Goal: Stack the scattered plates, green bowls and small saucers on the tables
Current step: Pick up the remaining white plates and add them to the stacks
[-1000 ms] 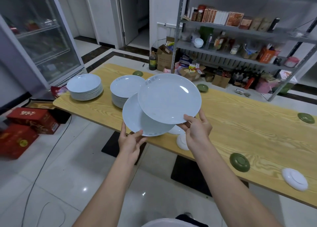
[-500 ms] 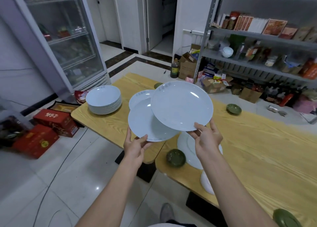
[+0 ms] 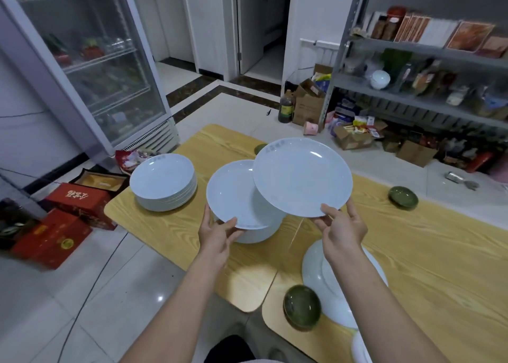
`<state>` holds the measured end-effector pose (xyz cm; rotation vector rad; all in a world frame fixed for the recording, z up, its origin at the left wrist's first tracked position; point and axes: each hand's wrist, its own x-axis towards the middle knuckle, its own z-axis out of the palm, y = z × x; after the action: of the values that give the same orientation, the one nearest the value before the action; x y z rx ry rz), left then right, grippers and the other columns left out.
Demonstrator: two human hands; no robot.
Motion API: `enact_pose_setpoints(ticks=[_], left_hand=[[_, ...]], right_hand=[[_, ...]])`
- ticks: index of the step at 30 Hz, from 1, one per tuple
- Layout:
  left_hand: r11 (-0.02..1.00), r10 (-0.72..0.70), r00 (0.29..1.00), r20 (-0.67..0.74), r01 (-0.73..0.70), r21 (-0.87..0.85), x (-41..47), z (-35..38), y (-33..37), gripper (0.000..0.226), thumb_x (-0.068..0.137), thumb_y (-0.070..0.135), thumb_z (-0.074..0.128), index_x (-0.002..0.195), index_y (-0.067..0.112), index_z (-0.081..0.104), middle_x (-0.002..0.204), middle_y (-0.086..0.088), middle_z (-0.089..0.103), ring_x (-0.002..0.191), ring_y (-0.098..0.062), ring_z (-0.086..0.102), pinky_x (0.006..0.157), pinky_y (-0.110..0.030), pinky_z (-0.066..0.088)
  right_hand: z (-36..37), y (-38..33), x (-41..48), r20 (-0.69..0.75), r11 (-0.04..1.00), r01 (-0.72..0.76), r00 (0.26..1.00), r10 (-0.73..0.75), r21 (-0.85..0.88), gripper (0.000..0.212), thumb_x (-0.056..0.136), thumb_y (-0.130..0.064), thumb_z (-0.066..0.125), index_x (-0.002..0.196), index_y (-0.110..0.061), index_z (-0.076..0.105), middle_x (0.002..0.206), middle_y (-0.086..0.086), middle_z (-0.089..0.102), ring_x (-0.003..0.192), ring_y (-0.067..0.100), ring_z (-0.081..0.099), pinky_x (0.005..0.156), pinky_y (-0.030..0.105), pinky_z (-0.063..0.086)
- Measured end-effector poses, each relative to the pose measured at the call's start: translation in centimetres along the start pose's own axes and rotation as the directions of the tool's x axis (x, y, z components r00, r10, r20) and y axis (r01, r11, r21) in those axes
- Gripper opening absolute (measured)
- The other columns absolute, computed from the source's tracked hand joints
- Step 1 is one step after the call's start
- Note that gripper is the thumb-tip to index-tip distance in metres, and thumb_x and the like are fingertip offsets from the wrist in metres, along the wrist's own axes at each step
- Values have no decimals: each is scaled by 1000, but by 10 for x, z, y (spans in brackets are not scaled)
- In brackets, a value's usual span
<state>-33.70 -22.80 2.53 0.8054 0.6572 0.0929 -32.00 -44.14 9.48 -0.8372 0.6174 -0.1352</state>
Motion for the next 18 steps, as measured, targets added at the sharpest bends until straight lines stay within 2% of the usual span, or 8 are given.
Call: enact_pose_setpoints(ticks=[4, 8, 13, 15, 18], left_hand=[[999, -36, 999, 13, 35, 40, 28, -1, 12, 92, 82, -21, 60, 151, 34, 31, 136, -11, 57, 117, -32, 59, 65, -38, 61], [992, -66, 997, 40, 61, 106, 48, -8, 17, 94, 82, -19, 62, 152, 33, 29, 138, -8, 57, 115, -28, 61, 71, -40, 61], [984, -46, 998, 50, 37, 175, 64, -20, 18, 95, 80, -19, 65, 152, 32, 29, 130, -12, 61, 110, -28, 65, 70, -38, 61], [971, -16, 999, 29, 9, 240, 68, -22, 17, 96, 79, -18, 67, 153, 30, 27, 119, -14, 65, 105, -27, 67, 67, -33, 61], [948, 35, 999, 4, -35, 318, 74, -27, 16, 93, 79, -14, 70, 152, 27, 30, 80, -6, 61, 89, -21, 68, 68, -31, 61]], right_hand=[[20, 11, 11, -47, 1000, 16, 999, -15, 22, 78, 81, 20, 61, 149, -11, 41, 94, 1, 70, 101, 34, 69, 83, 49, 58], [38, 22, 18, -68, 999, 32, 997, -30, 35, 77, 81, 21, 60, 149, -11, 42, 99, 3, 70, 95, 32, 70, 77, 45, 59], [51, 37, 22, -88, 998, 37, 996, -33, 43, 76, 81, 22, 59, 148, -12, 44, 97, 3, 71, 90, 29, 71, 71, 41, 61], [53, 44, 24, -98, 999, 30, 995, -27, 31, 76, 82, 21, 59, 148, -11, 42, 95, 3, 71, 94, 30, 71, 71, 40, 61], [54, 54, 24, -103, 1000, 17, 995, -17, 1, 77, 82, 20, 60, 149, -12, 41, 92, -1, 72, 99, 31, 70, 70, 39, 60]])
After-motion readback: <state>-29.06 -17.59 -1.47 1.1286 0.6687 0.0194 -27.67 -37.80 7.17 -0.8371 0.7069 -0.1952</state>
